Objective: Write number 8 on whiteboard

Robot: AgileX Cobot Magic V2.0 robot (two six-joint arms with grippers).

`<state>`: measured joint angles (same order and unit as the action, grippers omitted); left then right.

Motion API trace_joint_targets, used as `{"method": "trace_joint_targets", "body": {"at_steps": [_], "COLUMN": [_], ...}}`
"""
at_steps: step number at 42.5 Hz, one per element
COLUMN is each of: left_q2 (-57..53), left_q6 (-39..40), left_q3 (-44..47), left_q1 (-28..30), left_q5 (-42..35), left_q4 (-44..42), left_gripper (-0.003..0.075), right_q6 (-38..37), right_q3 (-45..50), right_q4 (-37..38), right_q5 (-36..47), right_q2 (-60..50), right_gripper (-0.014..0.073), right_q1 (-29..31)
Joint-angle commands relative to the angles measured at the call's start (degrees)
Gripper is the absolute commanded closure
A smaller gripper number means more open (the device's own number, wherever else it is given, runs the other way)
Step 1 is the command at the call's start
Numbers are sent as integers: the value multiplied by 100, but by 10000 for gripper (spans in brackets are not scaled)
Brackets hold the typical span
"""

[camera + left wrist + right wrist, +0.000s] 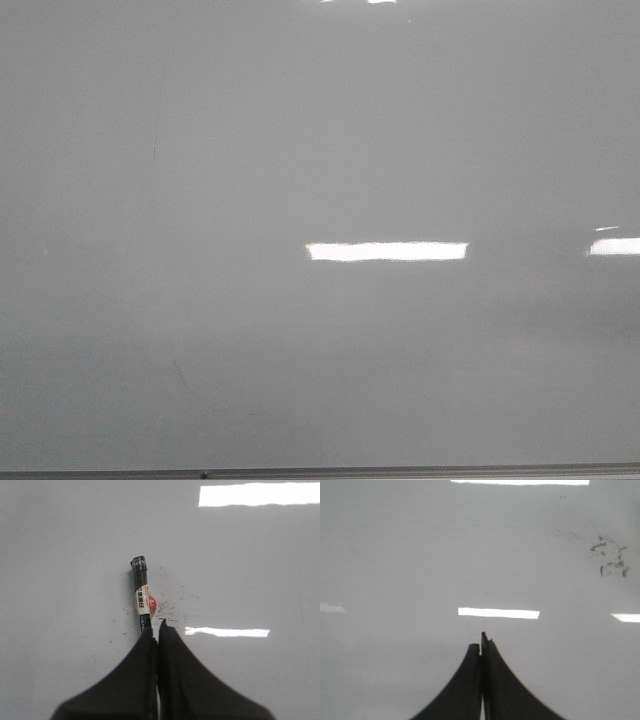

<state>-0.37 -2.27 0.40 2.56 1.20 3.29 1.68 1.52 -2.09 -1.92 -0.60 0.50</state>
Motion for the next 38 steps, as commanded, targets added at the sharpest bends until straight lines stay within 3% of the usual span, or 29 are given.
{"method": "trace_joint_targets", "body": {"at_steps": [1,38], "left_q2": [-76,-76], "left_q6": [16,16], "left_q3": [79,79], "left_q1": [-6,-6], "left_q5": [-472,-556], "left_q4": [53,53], "left_gripper": [741,741], "right_q6": [3,3], "right_q3": [-12,-18], "right_q4": [56,56], "right_q5": [478,678], "right_q2": [-103,-103], "right_gripper": [662,662], "right_q1": [7,7]}}
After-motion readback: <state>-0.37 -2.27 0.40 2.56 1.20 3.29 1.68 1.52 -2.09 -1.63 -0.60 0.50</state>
